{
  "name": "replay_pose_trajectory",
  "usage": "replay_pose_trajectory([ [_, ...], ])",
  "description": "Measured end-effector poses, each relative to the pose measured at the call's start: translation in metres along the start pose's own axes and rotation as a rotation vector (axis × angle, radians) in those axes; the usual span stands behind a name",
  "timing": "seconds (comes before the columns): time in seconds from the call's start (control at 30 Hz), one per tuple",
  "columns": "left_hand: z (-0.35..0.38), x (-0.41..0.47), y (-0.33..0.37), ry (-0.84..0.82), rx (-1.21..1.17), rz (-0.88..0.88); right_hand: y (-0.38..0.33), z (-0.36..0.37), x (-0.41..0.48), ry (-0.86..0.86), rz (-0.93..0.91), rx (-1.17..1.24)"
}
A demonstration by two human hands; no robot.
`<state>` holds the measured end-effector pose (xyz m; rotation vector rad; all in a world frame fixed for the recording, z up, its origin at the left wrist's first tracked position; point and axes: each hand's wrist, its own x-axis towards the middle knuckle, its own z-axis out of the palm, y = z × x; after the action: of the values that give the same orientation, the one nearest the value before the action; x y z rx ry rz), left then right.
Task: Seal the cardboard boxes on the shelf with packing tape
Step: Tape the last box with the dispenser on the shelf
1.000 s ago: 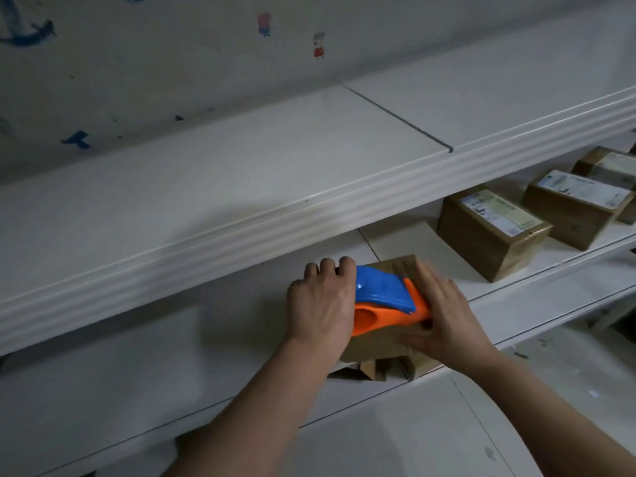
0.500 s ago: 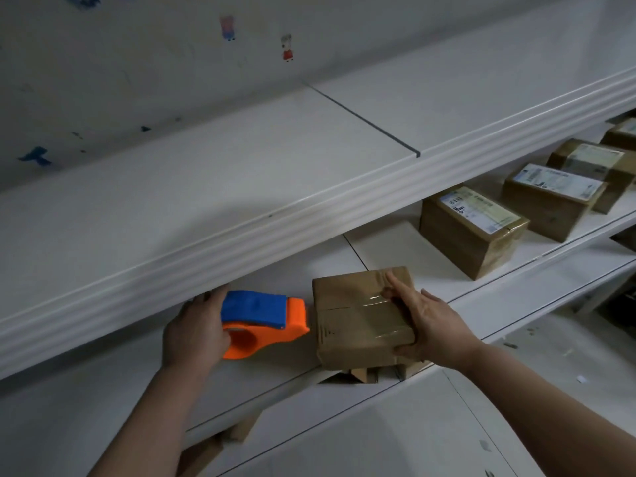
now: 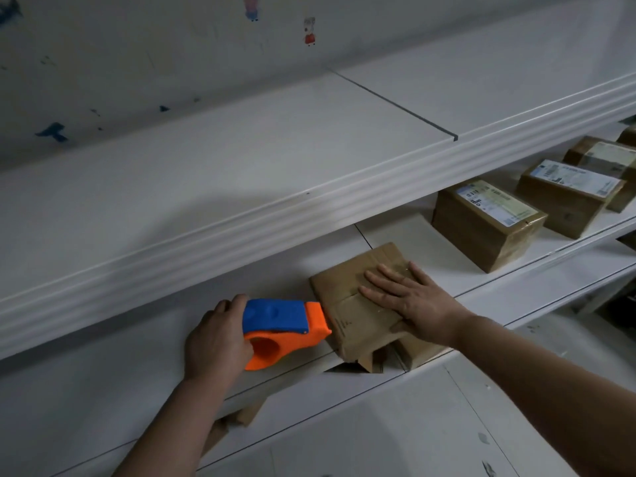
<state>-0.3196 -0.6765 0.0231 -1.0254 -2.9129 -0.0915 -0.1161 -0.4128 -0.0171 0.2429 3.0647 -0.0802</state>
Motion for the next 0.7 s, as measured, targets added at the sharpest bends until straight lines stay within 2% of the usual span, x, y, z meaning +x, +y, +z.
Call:
replay_pose_trajectory([
  [0.1,0.002,-0.014,0.000,-0.012,-0.050,0.000,-0.019,-0.013,0.020,-0.024,0.042,-0.057],
  [0.23,0.013,-0.020,-0.014,-0.056,-0.336,0.043,-0.067,-0.005,0.038,-0.069,-0.010,-0.027],
  [0.37,0.012,-0.019,-0.024,-0.107,-0.514,0.154,-0.070,0.007,0.045,-0.078,0.029,-0.014],
  [0.5,0.005,-0.013,-0.032,-0.172,-0.431,0.333,-0.069,0.004,0.045,-0.096,0.029,-0.016],
  [0.7,0.008,-0.027,-0.088,-0.253,-0.280,0.233,-0.069,0.003,0.046,-0.112,0.048,-0.003],
])
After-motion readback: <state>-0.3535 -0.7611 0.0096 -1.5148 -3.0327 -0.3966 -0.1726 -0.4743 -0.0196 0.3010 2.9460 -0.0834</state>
